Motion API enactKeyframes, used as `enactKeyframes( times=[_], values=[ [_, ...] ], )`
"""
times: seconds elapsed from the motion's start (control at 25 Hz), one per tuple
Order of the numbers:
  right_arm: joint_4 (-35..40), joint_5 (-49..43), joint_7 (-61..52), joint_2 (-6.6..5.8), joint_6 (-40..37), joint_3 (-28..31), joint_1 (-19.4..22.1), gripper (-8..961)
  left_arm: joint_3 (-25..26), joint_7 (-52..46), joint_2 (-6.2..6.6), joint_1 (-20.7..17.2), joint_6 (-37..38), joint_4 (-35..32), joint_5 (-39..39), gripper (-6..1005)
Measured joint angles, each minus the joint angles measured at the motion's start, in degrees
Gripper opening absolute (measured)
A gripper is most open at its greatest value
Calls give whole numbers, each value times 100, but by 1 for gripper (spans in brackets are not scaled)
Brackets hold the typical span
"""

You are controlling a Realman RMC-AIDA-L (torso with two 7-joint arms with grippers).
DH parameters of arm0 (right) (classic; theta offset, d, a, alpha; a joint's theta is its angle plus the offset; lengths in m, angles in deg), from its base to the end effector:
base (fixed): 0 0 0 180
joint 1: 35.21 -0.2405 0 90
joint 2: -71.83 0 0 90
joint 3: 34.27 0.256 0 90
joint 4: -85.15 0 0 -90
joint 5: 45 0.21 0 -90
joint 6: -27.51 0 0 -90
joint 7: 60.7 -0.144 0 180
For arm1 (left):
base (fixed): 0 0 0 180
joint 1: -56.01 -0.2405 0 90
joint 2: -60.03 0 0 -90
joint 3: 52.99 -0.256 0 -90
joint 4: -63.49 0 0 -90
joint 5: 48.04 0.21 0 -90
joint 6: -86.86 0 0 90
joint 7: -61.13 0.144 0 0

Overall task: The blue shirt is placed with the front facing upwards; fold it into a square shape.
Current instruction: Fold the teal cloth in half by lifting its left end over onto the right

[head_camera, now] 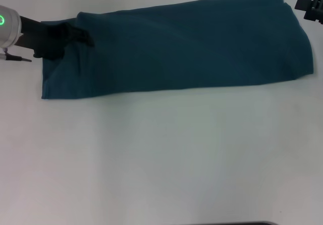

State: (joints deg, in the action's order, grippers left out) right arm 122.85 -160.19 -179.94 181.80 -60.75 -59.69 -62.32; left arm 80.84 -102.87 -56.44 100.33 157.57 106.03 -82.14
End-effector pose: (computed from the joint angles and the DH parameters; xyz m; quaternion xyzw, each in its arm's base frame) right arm 0.3233 0.3375 0.0999 -0.7541 0.5452 0.3168 0.1835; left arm -0.2540 0.4138 0.0152 -0.6926 -0.6873 -0.0541 0.2120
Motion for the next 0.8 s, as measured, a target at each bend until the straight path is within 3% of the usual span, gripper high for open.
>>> enactKeyframes(
  times=[0.24, 0.36, 0.56, 0.8],
  values=[
    [0, -3, -5, -3, 2, 2, -3, 876, 284, -385, 64, -202, 169, 490, 55, 844],
    [0, 3, -8, -2, -1, 2, 20, 876, 348, -647, 22, -338, 201, 840, 243, 934],
    [0, 22, -17, -2, -4, 2, 48, 876, 551, -663, -45, -228, 23, 532, 607, 937],
    [0, 7, -20, -3, 5, 2, 49, 877, 465, -655, -40, -199, -199, 244, 737, 935]
  ],
)
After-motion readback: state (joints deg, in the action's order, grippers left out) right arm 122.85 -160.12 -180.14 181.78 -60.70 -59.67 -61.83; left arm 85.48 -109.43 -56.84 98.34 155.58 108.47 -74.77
